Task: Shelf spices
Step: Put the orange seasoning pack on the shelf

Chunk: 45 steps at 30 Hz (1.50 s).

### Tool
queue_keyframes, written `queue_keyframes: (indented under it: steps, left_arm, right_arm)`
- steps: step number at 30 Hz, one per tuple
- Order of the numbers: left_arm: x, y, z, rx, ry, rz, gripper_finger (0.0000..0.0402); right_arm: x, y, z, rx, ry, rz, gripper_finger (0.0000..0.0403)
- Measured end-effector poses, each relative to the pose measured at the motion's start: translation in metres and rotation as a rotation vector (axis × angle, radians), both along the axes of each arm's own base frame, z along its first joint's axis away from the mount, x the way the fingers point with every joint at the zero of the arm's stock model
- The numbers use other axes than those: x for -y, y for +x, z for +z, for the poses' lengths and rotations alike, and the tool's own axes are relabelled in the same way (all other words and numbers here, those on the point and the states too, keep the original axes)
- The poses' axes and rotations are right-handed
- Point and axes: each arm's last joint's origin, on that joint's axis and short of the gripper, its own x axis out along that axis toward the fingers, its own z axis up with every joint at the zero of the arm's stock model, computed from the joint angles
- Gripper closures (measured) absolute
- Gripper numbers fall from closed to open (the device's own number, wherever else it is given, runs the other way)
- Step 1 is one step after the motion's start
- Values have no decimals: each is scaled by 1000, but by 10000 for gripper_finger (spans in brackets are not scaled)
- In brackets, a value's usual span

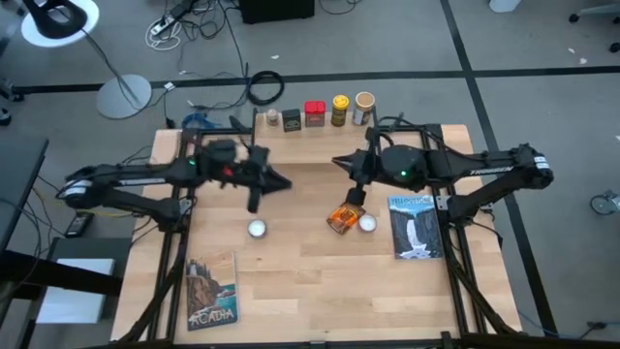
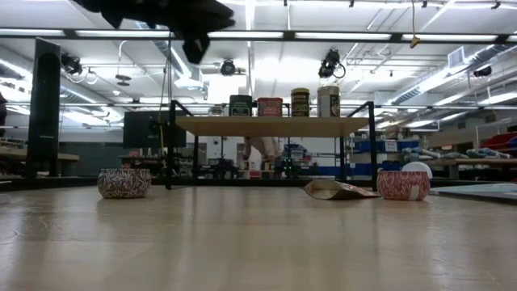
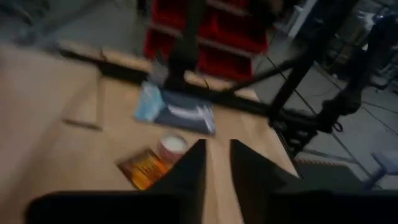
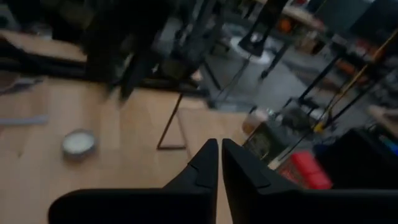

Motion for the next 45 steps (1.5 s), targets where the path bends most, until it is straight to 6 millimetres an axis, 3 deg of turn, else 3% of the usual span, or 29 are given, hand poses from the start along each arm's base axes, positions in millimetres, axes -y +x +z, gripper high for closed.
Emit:
queue_keyframes:
  steps: [8, 13, 20, 25, 30, 37, 45]
  left_arm:
    - [18, 64, -52, -163, -293, 17, 188]
    - [16, 95, -73, -204, -440, 64, 142]
    - [14, 127, -112, -355, -601, 144, 133]
    - [11, 145, -137, -495, -607, 215, 133]
    - [8, 159, -137, -544, -565, 279, 133]
    - [5, 162, -136, -607, -514, 373, 133]
    - [20, 166, -158, -668, -525, 414, 133]
  right_arm:
    - [-10, -28, 27, 108, -68, -19, 340]
    - [-15, -52, 42, 177, -60, 14, 317]
    - [-22, -81, 58, 237, -89, 66, 287]
    - [-26, -92, 60, 234, -89, 102, 280]
    - [-33, -94, 59, 220, -89, 141, 281]
    - [-41, -95, 58, 211, -88, 184, 281]
    - [-46, -95, 57, 207, -86, 211, 281]
